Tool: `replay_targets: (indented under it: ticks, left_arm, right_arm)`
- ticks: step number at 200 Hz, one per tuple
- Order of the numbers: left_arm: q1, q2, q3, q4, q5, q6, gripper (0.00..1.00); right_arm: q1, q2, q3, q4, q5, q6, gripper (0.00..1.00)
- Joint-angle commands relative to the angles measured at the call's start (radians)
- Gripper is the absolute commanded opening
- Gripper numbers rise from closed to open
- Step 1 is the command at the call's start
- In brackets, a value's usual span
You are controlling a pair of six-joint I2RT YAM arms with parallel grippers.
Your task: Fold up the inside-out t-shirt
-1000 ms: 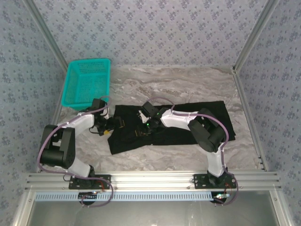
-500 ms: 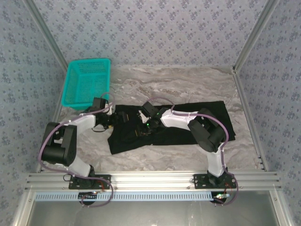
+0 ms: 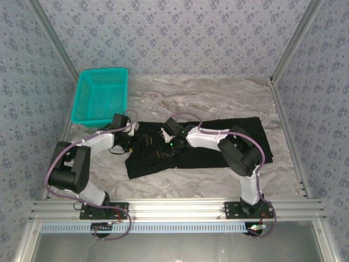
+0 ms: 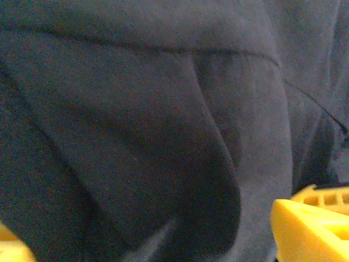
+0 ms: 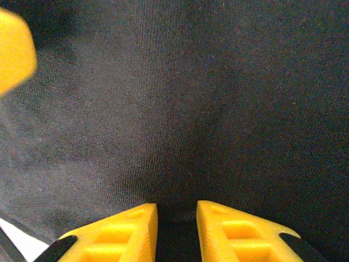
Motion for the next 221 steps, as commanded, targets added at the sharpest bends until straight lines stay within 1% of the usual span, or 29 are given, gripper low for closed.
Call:
replay_targets:
  ticks: [1, 22, 42, 71, 89, 100, 110, 112, 126, 136, 150, 189, 212, 221]
  left_arm:
    - [-0.008, -0.013, -0.025, 0.03, 0.083, -0.019, 0.81]
    - [-0.01, 0.033, -0.022, 0.098, 0.072, -0.015, 0.71]
    - [-0.014, 0.069, -0.017, 0.18, 0.099, -0.035, 0.57]
    - [-0.029, 0.085, -0.017, 0.251, 0.114, -0.056, 0.39]
    - [-0.03, 0.073, -0.031, 0.283, 0.117, -0.067, 0.29]
    - [-0.027, 0.067, -0.031, 0.284, 0.121, -0.067, 0.19]
    - [-0.022, 0.066, -0.02, 0.271, 0.128, -0.071, 0.02]
    - [-0.021, 0.066, -0.017, 0.267, 0.128, -0.073, 0.0]
    - [-0.01, 0.064, 0.014, 0.196, 0.119, -0.075, 0.0]
    - [-0.002, 0.057, 0.045, 0.092, 0.103, -0.059, 0.0]
    - [0.014, 0.039, 0.077, -0.046, 0.048, -0.035, 0.0]
    - [0.1, -0.074, 0.098, -0.263, -0.05, -0.009, 0.0]
    - [0.118, -0.136, 0.161, -0.436, -0.181, 0.036, 0.0]
    - [0.125, -0.164, 0.175, -0.476, -0.223, 0.034, 0.0]
  right_arm:
    - [0.003, 0.036, 0.005, -0.042, 0.01, -0.01, 0.28]
    - [0.007, 0.036, 0.007, -0.047, 0.011, -0.013, 0.28]
    - [0.007, 0.034, 0.012, -0.049, 0.011, -0.014, 0.28]
    - [0.006, 0.022, 0.027, -0.06, 0.014, -0.019, 0.28]
    - [0.0, 0.009, 0.033, -0.069, 0.017, -0.025, 0.28]
    - [-0.006, -0.009, 0.035, -0.07, 0.014, -0.03, 0.28]
    - [-0.014, -0.029, 0.039, -0.076, 0.005, -0.035, 0.29]
    - [-0.016, -0.033, 0.042, -0.078, 0.005, -0.036, 0.29]
    - [-0.031, -0.085, 0.05, -0.103, 0.005, -0.049, 0.29]
    - [-0.046, -0.129, 0.055, -0.127, 0.008, -0.065, 0.3]
    - [-0.073, -0.191, 0.062, -0.176, 0.027, -0.094, 0.31]
    - [-0.186, -0.333, 0.063, -0.297, 0.088, -0.182, 0.32]
    - [-0.264, -0.388, 0.049, -0.365, 0.119, -0.233, 0.32]
    - [-0.297, -0.406, 0.04, -0.385, 0.131, -0.254, 0.32]
